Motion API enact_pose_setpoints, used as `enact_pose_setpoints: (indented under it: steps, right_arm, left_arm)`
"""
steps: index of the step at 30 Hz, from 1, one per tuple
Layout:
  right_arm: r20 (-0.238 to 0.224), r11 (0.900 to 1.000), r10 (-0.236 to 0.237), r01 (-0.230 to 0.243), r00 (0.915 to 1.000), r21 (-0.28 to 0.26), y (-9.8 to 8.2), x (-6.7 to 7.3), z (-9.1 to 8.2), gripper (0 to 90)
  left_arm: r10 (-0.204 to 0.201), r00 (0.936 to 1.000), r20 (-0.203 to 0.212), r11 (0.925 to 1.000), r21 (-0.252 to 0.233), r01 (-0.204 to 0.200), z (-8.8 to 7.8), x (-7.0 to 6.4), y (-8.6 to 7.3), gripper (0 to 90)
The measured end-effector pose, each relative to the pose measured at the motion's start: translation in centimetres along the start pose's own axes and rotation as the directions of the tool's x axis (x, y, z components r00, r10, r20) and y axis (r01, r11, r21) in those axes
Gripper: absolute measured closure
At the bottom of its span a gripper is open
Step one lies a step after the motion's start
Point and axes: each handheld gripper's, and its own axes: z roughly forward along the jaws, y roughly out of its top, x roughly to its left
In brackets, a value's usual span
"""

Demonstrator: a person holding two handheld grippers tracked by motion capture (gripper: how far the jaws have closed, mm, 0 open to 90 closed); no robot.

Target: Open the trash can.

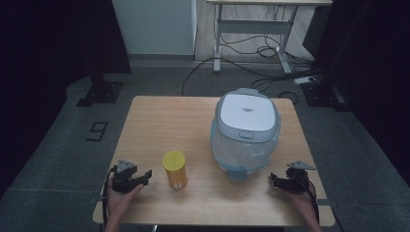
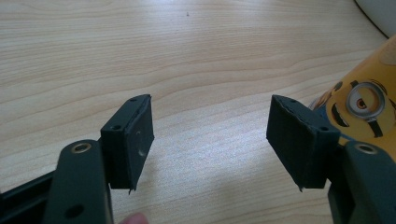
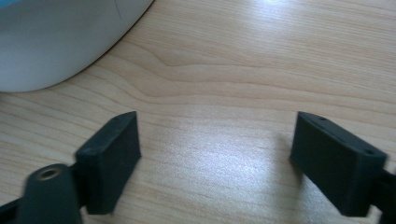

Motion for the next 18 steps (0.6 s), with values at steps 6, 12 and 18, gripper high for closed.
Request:
enact_pose_setpoints:
  steps: [6, 12, 18]
  right_arm:
    - [-0.056, 0.997, 0.035, -0.039, 0.9978, -0.072, 0.6, 0.2, -1.7, 30.5]
    - [-0.103, 0.985, 0.007, -0.025, 0.9947, -0.17, 1.0, 0.9, -5.0, 47.5]
    - [-0.161, 0.966, -0.005, -0.038, 0.9869, -0.257, 1.7, 0.9, -8.1, 58.0]
  left_arm:
    - [0.011, 0.9999, 0.008, 0.9998, 0.014, -0.011, 0.3, -0.1, 0.0, 31.7]
    - [0.018, 0.9995, 0.025, 0.9993, 0.034, -0.019, 0.6, 0.0, -0.1, 32.0]
    - [0.027, 0.9992, 0.029, 0.9984, 0.049, -0.029, 1.0, -0.1, 0.0, 31.8]
